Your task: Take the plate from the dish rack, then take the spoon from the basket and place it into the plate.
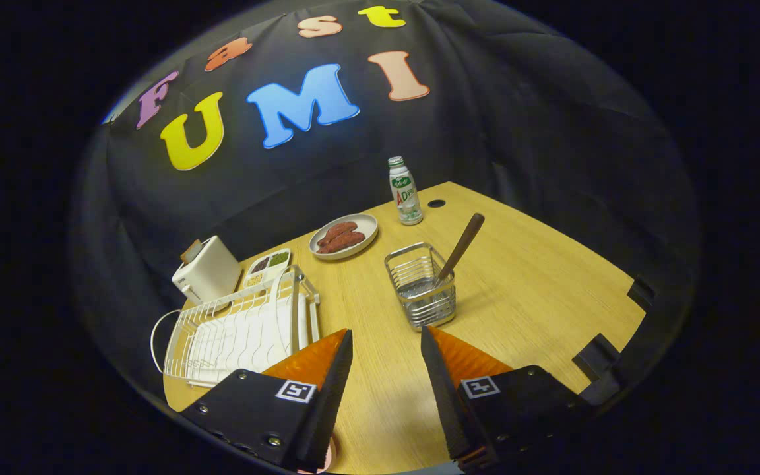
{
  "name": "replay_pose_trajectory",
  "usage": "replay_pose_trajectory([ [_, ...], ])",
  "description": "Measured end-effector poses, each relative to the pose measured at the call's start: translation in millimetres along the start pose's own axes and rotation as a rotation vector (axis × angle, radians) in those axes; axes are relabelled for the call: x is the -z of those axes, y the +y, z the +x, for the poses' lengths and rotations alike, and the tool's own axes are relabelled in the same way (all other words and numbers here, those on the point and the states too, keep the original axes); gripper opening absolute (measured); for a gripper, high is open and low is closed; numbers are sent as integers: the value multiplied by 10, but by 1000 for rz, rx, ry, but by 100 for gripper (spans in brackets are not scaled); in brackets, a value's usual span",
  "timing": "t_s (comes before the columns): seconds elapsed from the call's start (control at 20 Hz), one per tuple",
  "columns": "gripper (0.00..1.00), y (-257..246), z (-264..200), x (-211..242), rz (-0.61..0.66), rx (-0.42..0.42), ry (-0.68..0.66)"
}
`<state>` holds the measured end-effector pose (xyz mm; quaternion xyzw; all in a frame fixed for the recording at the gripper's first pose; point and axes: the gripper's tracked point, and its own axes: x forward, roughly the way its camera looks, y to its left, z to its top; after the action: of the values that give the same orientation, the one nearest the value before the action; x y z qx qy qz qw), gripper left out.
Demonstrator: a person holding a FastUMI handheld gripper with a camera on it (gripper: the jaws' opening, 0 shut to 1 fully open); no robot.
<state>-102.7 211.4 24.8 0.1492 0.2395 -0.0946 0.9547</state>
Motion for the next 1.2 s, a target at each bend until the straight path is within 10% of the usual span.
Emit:
replay_pose_trajectory([
  [0.75, 62, -736, 989, -575, 158, 141, -43],
  [0.95, 23, -747, 1154, -569, 152, 112, -34],
  [1.2, 7, -521, 1145, -672, 131, 25, -65],
])
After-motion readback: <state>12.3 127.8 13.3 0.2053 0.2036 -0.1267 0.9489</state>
